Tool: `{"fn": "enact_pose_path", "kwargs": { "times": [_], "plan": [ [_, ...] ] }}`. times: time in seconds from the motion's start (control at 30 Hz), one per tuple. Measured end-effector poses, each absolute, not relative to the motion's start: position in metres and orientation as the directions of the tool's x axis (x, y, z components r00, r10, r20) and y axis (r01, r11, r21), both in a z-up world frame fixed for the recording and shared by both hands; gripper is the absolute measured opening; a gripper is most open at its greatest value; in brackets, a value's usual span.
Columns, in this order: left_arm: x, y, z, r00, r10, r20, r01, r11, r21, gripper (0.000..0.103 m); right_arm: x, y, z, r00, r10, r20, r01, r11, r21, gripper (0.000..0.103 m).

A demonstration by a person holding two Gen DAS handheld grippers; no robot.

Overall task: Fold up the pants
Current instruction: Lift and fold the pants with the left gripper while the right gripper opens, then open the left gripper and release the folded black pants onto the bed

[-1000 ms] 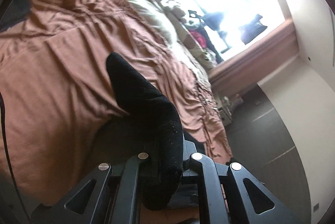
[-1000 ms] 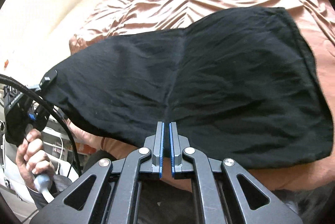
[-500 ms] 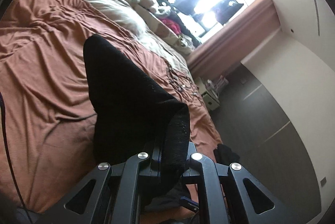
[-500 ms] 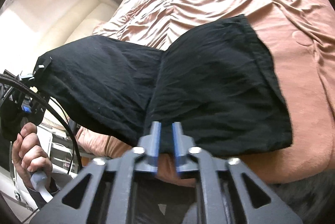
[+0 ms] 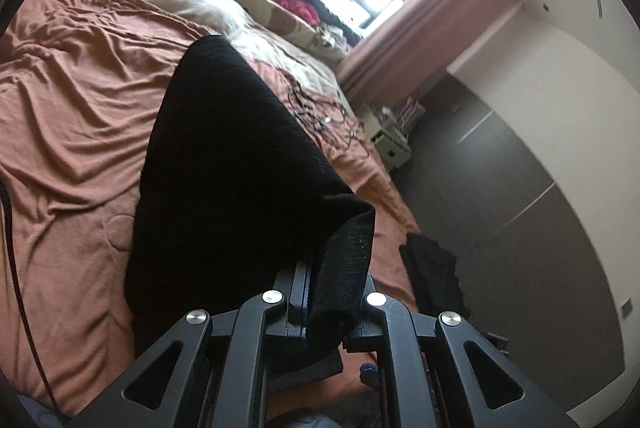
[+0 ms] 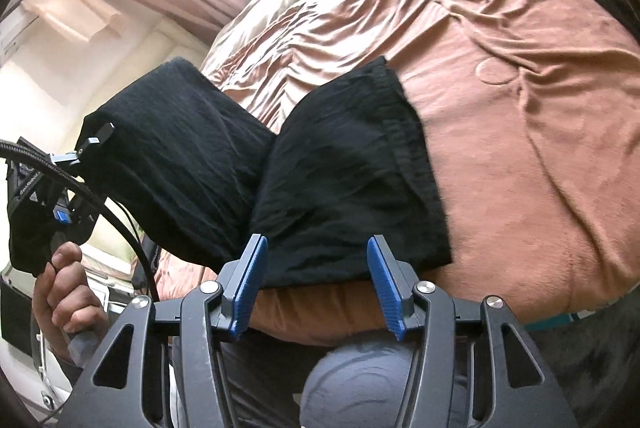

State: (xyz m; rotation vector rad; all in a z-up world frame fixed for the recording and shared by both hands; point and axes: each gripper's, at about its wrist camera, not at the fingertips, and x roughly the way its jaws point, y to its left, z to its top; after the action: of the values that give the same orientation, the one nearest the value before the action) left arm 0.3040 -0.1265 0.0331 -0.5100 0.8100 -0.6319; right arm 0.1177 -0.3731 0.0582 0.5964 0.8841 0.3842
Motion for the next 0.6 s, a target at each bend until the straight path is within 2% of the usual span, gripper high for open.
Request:
{"fn": "enact_pose_path", "kwargs": {
  "times": [0.17, 0.43, 0.53, 0.6],
  "plan": [
    [0.299, -0.165, 0.015, 0.470, -0.702, -0.535, 0.331, 0.702, -0.630, 0.010, 0.112, -0.391, 0.050, 0.574, 0.546, -0.610, -0.044, 0.765, 0.643, 0.050],
    [0.289, -0.216, -0.045, 0.324, -0.709, -0.627, 0.306, 0.705, -0.639, 0.011, 0.095, -0.420, 0.044, 0.595, 0.528, -0.605, -0.001, 0.754, 0.657, 0.050],
    [0.287, -0.224, -0.050, 0.311, -0.694, -0.650, 0.300, 0.720, -0.626, 0.014, 0.090, -0.425, 0.042, 0.596, 0.524, -0.608, 0.008, 0.754, 0.657, 0.050],
    [0.287, -0.223, -0.048, 0.304, -0.695, -0.651, 0.304, 0.719, -0.626, 0.022, 0.089, -0.426, 0.043, 0.598, 0.526, -0.605, 0.009, 0.750, 0.661, 0.050]
  ]
}}
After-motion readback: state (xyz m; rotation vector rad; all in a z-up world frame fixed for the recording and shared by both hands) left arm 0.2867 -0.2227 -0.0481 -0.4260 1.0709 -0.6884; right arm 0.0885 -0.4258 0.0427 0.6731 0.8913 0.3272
